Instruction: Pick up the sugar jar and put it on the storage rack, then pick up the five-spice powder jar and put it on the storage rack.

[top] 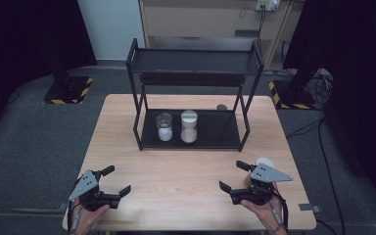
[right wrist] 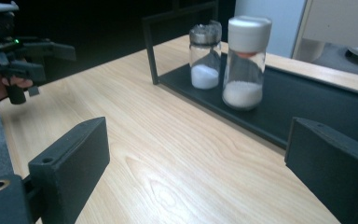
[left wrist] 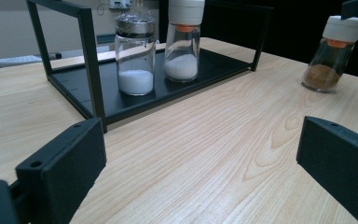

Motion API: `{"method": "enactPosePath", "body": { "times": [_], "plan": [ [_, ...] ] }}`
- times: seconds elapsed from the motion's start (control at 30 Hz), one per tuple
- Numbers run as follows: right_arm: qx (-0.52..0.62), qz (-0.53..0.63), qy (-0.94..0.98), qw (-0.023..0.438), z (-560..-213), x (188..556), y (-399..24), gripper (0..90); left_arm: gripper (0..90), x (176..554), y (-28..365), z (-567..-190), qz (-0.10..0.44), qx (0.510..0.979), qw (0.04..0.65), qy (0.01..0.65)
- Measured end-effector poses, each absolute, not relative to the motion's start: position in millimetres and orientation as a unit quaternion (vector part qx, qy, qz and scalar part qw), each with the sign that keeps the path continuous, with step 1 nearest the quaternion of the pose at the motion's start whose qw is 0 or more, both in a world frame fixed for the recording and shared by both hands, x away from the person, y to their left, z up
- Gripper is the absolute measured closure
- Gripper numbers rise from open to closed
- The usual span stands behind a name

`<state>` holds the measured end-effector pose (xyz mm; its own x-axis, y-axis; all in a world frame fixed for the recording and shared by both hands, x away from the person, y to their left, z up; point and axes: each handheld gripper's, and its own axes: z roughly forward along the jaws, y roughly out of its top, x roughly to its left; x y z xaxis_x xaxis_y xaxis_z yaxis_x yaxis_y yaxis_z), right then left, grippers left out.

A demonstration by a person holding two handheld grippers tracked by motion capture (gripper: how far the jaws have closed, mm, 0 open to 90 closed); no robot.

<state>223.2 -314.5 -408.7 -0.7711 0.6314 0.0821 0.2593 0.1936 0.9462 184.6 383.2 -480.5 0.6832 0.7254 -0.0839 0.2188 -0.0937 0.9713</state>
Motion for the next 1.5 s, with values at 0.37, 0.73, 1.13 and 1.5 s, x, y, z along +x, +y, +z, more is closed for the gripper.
{"method": "enactPosePath", "body": {
  "times": [0.37,0.73,1.13,1.5],
  "plan": [
    [0.306,0.557,0.755,0.16,-420.9,218.1,-319.6,6.9,0.3,183.7,384.1,-481.0,0.218,0.704,0.587,0.336],
    [0.31,0.56,0.75,0.167,-431.0,215.3,-325.0,7.6,0.3,183.5,383.2,-480.5,0.217,0.705,0.59,0.327],
    [0.297,0.559,0.756,0.167,-431.4,215.9,-321.9,7.4,0.3,183.5,382.1,-480.3,0.217,0.706,0.59,0.328],
    [0.294,0.564,0.753,0.172,-428.7,213.5,-321.7,7.0,0.4,184.5,381.8,-480.6,0.215,0.707,0.59,0.324]
  ]
}}
